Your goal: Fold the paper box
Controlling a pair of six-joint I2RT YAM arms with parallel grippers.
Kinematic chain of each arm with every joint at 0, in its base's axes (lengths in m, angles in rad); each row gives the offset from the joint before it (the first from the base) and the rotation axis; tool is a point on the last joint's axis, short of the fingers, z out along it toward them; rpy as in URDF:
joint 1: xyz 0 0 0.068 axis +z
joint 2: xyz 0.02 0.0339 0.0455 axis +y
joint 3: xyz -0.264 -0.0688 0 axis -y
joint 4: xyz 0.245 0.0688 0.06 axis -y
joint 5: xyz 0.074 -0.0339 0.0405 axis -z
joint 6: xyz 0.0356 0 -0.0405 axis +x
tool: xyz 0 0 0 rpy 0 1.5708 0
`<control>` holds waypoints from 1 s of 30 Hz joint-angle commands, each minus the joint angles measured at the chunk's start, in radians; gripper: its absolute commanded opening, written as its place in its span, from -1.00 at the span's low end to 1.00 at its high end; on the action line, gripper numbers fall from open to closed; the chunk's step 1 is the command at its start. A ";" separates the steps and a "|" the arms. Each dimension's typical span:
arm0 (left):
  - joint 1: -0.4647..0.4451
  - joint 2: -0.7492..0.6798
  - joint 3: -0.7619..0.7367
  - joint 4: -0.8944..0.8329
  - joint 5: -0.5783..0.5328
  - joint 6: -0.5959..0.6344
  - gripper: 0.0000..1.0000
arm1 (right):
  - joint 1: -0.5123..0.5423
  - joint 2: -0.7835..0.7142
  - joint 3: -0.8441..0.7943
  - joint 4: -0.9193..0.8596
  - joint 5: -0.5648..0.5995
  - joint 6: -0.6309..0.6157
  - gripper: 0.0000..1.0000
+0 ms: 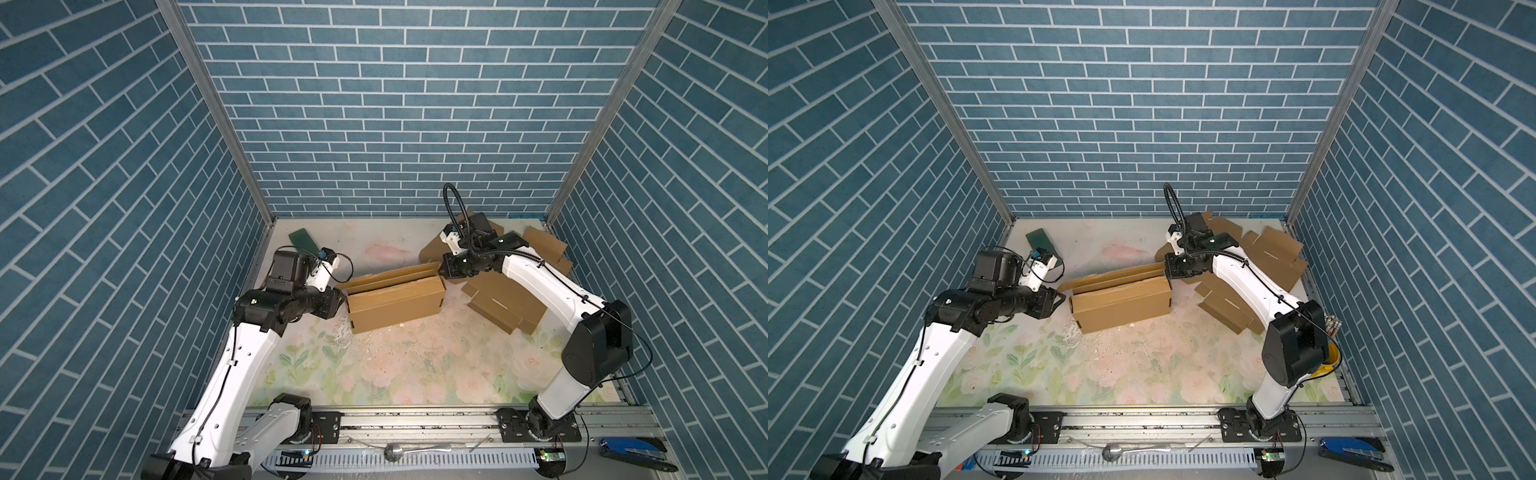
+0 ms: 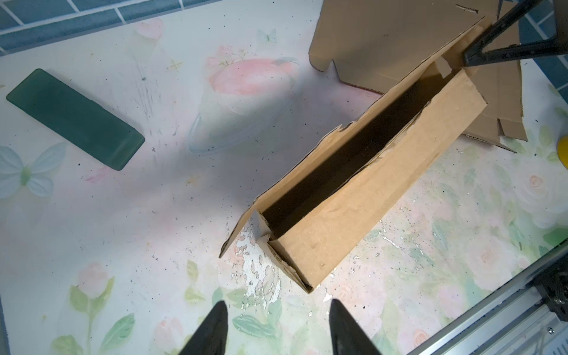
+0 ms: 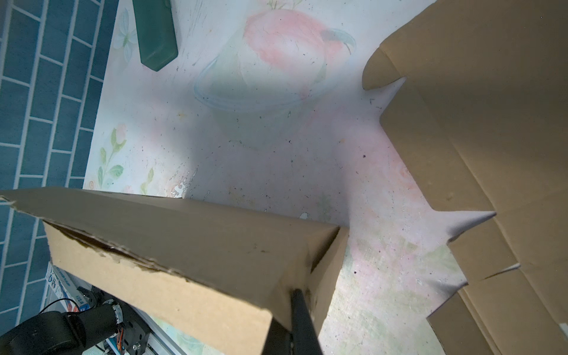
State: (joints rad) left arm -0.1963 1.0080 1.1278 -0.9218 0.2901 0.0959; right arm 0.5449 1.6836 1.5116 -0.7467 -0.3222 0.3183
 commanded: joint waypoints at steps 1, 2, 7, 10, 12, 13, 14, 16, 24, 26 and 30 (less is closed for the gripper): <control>0.050 0.017 -0.022 0.020 0.020 -0.048 0.09 | 0.007 0.018 -0.043 -0.092 0.028 0.039 -1.00; 0.061 0.027 -0.023 0.035 0.035 -0.050 0.10 | 0.007 0.016 -0.044 -0.090 0.026 0.041 -1.00; 0.072 0.087 -0.022 0.115 0.080 -0.053 0.13 | 0.007 0.016 -0.045 -0.087 0.023 0.046 -1.00; 0.074 0.130 -0.022 0.142 0.107 -0.052 0.04 | 0.007 0.016 -0.045 -0.087 0.023 0.046 -1.00; 0.074 0.157 -0.015 0.135 0.113 -0.048 -0.10 | 0.007 0.016 -0.045 -0.088 0.024 0.047 -1.00; 0.074 0.170 -0.012 0.127 0.116 -0.045 -0.17 | 0.006 0.016 -0.044 -0.087 0.025 0.048 -1.00; 0.074 0.177 -0.007 0.113 0.117 -0.042 -0.28 | 0.007 0.017 -0.043 -0.087 0.023 0.048 -1.00; 0.074 0.187 0.001 0.082 0.116 -0.043 -0.49 | 0.007 0.020 -0.039 -0.087 0.023 0.050 -1.00; 0.075 0.169 -0.035 0.084 0.172 -0.132 -0.91 | 0.011 0.033 -0.029 -0.084 0.019 0.056 -1.00; 0.074 0.171 -0.036 0.100 0.191 -0.168 -0.98 | 0.010 0.034 -0.028 -0.084 0.018 0.056 -1.00; 0.074 0.185 -0.037 0.138 0.249 -0.255 -1.00 | 0.010 0.037 -0.027 -0.086 0.023 0.056 -1.00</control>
State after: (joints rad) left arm -0.1265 1.1912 1.1099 -0.8200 0.4686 -0.0719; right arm 0.5465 1.6840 1.5116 -0.7433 -0.3168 0.3439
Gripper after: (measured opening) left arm 0.052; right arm 0.047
